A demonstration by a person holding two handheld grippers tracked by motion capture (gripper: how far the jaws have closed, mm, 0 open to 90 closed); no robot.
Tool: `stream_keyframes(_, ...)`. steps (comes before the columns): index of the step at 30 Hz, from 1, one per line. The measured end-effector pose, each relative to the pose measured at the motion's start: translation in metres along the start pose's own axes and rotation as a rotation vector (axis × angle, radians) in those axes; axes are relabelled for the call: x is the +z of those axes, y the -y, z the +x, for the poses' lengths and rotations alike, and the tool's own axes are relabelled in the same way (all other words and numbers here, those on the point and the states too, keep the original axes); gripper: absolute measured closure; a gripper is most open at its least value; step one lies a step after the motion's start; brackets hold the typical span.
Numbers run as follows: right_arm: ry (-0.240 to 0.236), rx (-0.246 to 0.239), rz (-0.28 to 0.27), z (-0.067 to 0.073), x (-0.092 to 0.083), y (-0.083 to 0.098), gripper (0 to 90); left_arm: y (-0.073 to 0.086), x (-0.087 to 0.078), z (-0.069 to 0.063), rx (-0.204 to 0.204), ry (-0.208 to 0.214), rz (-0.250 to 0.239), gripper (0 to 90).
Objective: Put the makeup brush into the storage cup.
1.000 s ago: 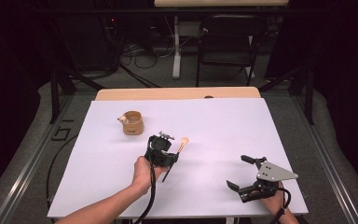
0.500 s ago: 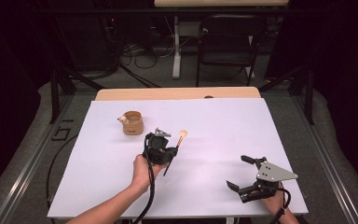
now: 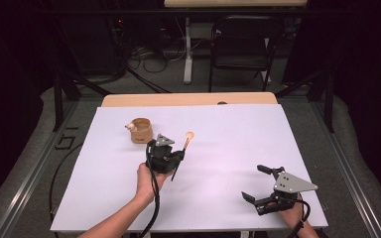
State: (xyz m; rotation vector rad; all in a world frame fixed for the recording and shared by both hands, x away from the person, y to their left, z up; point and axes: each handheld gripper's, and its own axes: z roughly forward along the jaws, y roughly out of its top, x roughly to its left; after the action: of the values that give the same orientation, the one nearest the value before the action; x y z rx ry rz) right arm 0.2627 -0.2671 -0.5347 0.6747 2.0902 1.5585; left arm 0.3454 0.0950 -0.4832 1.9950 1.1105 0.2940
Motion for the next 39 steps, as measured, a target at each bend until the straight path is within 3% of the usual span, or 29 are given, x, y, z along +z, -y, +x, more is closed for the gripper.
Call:
stream_keyframes(22, 0.004, -0.001, 0.007, -0.001, -0.001, 0.000, 0.0, 0.009, -0.014, 0.027, -0.019, -0.090, -0.151, 83.0)
stream_keyframes(39, -0.003, -0.001, 0.009, 0.000, -0.001, 0.000, 0.0, 0.007, -0.016, 0.042, -0.017, -0.145, -0.206, 83.0)
